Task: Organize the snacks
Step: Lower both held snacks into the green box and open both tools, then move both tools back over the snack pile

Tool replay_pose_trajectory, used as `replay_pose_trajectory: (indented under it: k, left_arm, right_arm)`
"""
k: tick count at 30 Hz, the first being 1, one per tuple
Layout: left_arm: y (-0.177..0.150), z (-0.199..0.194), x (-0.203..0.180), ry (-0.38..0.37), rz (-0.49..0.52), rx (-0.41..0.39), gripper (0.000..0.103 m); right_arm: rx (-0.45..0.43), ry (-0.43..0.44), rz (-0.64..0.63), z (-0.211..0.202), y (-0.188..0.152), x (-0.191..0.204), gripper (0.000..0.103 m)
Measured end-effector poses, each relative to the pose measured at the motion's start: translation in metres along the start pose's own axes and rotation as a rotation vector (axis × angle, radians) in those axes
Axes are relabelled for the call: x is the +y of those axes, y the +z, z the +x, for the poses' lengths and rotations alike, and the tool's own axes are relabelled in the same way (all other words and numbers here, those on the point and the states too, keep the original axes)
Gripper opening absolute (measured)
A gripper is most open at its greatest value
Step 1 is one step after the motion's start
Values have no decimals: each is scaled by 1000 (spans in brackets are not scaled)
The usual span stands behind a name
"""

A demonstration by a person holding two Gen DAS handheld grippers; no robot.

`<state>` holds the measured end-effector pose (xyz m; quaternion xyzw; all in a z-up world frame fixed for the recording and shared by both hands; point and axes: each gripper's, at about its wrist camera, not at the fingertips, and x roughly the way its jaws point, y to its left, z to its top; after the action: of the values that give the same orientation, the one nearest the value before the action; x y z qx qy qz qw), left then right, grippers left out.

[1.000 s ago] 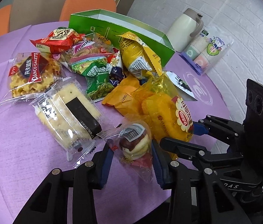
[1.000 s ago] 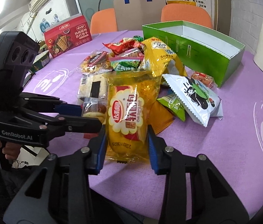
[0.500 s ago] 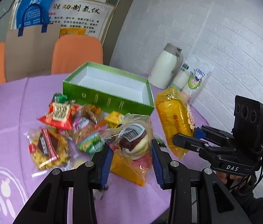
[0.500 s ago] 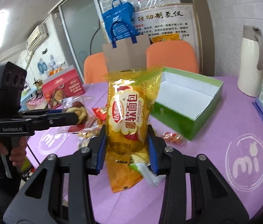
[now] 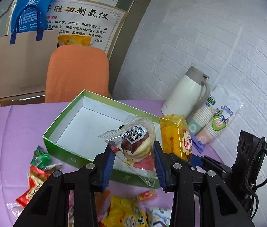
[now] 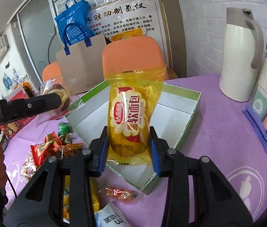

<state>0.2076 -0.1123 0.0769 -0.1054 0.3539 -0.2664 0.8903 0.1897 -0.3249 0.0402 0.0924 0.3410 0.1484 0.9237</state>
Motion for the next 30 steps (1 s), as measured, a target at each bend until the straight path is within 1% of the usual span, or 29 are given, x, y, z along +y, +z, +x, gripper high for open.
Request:
replay_pose_trajectory:
  k: [4,6,11,13,14,15,16,17,19,22,27,30]
  left_arm:
    - [14,38,13,22,-32,37,39]
    - [15,53,16,34,-28,60,40]
    - [12,73,22,55,-17,95,41]
    - [10,77,23,74,-12,89,48]
    - [10,78,25,82,-11,90,55]
    - [10,79,26,103,-16,95,75]
    - [9,79,28,130,-24,101,87]
    - [8,77,30,143,-29,99,88]
    - [7,71,31,144,-30,102,88]
    - [7,56,30,152,-31,88,88]
    - [8,16,14,145,3,15,88]
    - [3,-12,5,131,13,-13,88]
  right_arm:
    - [61,-6,3,30,3,-8,41]
    - [90,-16,-5,41,3,-9,41]
    - [132,-14,-43,54,-4,-6,41]
    - [140,-20,-69,56,-6,-3,43]
    - [139,-9,-78,55,-7,-1,53]
    - [131,6,-98,51,-7,1,73]
    - [124,-8,-119,47,-6,4,85]
    - [108,-32,-142,42,-5,7,99]
    - [59,-71,-201,27,-4,14,101]
    - [22,-101,-228,3,1,19,101]
    - [-53,-73,-187,-44,2,26,102]
    - [-86,-43,-185,-68,-9,34,102]
